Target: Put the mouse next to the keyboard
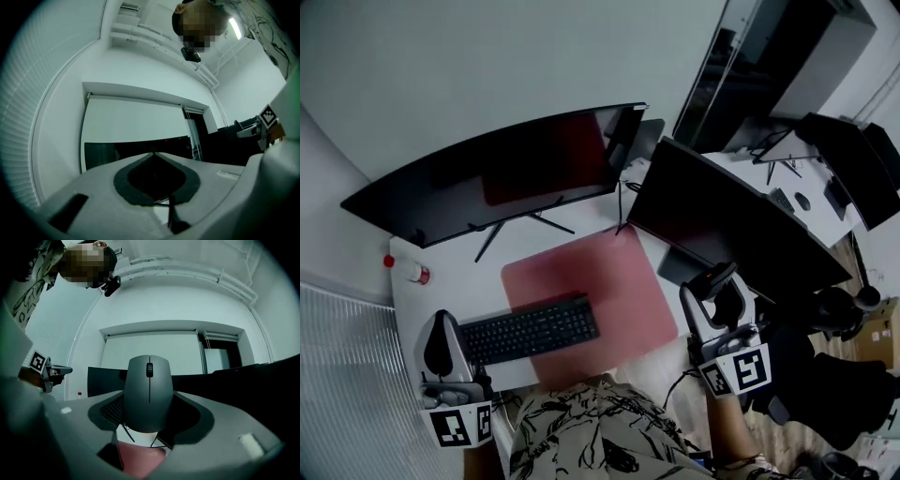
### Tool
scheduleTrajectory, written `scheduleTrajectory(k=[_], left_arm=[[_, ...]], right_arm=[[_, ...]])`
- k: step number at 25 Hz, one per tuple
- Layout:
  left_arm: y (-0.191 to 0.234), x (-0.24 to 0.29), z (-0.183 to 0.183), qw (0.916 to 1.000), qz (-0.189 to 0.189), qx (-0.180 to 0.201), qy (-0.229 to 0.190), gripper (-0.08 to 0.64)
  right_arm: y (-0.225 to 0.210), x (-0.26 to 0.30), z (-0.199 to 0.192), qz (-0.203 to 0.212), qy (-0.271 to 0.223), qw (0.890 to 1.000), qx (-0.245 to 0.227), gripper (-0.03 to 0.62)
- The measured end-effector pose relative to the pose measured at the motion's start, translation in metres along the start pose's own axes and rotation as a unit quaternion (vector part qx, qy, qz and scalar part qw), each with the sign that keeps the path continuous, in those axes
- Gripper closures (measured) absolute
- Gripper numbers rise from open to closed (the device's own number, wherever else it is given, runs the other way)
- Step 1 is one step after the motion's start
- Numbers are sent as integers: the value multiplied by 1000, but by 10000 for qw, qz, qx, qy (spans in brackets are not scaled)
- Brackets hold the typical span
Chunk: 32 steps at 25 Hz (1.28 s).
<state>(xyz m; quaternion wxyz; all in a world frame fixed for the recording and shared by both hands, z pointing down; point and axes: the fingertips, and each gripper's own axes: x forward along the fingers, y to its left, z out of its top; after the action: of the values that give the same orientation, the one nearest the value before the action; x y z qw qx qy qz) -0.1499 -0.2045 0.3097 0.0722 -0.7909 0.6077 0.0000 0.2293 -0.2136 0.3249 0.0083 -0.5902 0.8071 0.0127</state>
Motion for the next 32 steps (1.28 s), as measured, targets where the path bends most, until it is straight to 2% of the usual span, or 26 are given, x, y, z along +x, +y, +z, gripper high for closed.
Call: scheduleTrajectory(k=[3,9,16,24,32], left_arm=[[7,-5,-3,9999,-26,119,46,563],[26,-13,-9,9994,271,146,150,563],[21,-11,-22,9994,185,78,298,563],[19,-10,-44,9984,122,-41,547,563],[14,-10,-62,9971,77,-139,745,563]], right_arm=[[10,23,-5,162,23,9999,44,287],[29,47,-40,495,312,9982,146,287],[43,63,-102,637,1064,9923,30,287],[52,64,-192,644,2050,9766,80,287],[61,55,-273,657,2944,9532,226,287]])
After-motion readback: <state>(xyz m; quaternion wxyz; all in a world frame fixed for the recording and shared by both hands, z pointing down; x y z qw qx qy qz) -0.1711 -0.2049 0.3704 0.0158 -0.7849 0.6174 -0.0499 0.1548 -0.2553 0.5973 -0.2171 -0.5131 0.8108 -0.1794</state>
